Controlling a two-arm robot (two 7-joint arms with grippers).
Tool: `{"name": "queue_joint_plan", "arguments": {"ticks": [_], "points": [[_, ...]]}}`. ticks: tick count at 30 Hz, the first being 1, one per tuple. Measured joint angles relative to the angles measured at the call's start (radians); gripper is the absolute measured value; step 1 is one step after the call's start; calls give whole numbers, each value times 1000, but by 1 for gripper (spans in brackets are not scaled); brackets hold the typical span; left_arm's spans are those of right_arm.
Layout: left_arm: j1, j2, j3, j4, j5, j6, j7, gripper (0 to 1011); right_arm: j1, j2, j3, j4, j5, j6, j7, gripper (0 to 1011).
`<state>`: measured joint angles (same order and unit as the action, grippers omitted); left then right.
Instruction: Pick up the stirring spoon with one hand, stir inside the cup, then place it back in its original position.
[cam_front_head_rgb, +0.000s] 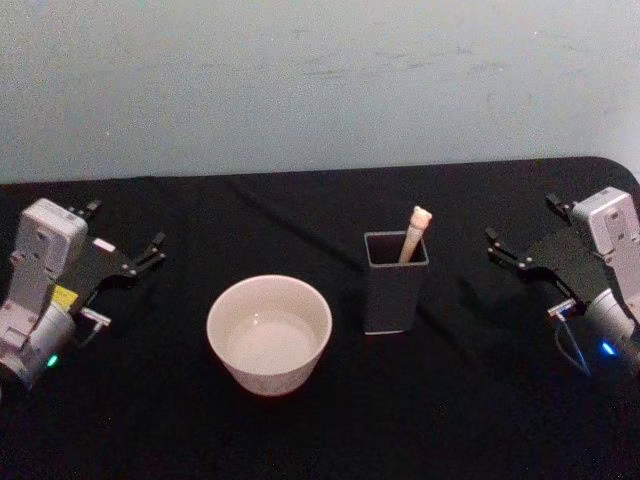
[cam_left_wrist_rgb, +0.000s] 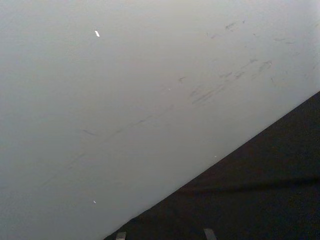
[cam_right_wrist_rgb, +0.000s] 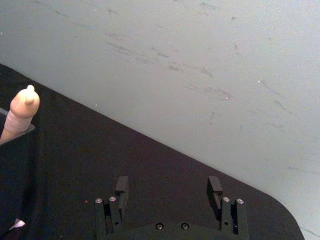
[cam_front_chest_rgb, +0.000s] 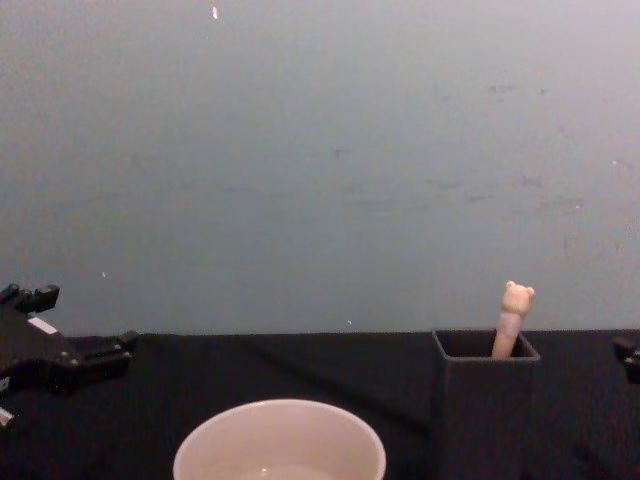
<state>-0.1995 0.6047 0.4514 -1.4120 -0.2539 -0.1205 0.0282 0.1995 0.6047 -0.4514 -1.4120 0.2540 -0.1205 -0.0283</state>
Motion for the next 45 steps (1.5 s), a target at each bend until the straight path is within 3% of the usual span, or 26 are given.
{"name": "queue_joint_plan", "arguments": {"ticks": [45], "points": [[0,0,0,0,0,0,0,1001,0,0,0,0,0,0,0,1002]]}}
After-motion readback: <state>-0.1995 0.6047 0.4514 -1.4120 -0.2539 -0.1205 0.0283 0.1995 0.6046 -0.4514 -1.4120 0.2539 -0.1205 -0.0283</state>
